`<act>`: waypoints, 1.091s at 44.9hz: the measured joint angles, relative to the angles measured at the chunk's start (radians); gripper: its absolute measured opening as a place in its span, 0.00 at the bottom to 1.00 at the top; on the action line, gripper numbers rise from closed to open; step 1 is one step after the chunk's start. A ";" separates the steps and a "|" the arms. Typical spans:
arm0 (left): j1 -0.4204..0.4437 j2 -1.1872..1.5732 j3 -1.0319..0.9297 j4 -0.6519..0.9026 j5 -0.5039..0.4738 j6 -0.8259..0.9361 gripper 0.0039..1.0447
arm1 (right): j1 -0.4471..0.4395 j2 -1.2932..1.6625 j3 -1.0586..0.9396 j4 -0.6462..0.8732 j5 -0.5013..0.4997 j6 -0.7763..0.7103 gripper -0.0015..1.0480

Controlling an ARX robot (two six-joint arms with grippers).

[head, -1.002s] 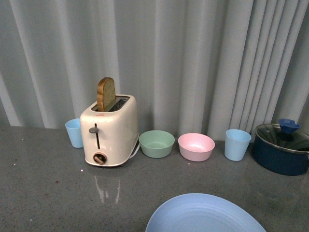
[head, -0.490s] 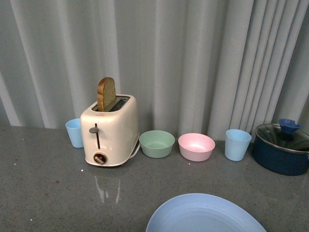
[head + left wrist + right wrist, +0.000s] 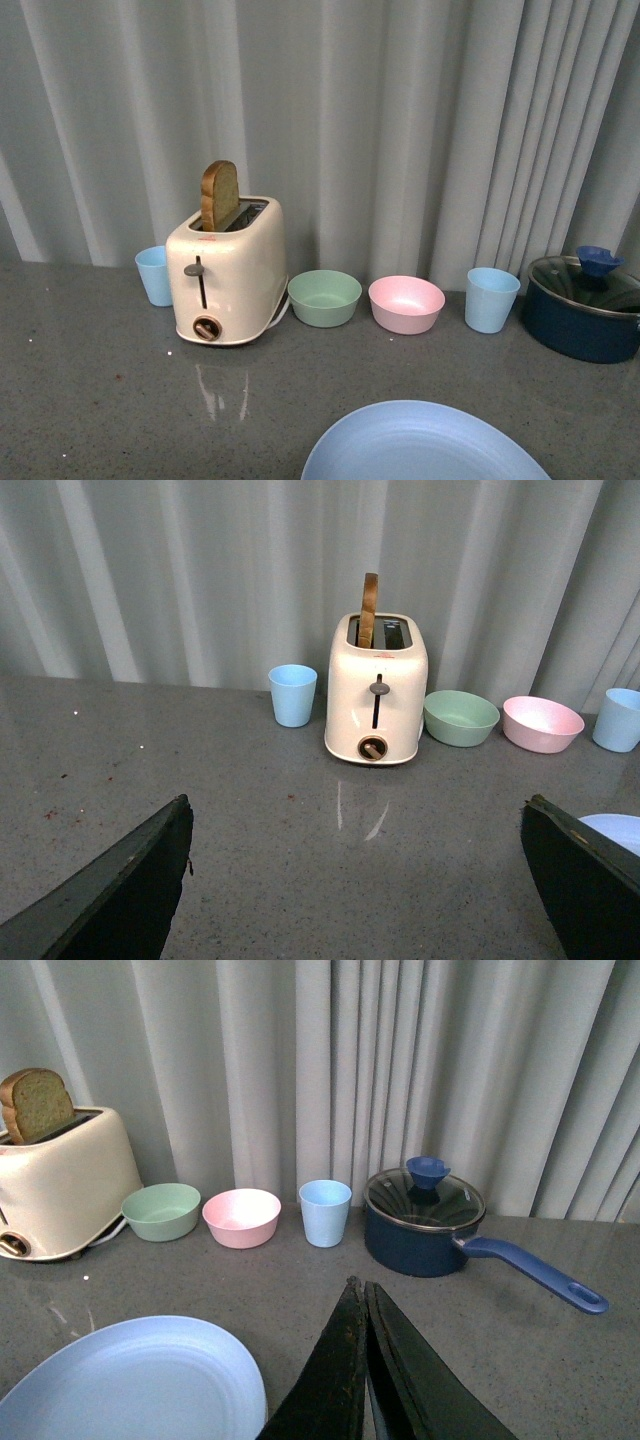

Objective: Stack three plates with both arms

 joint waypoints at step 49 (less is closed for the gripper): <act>0.000 0.000 0.000 0.000 0.000 0.000 0.94 | 0.000 -0.245 -0.060 -0.182 0.000 0.000 0.52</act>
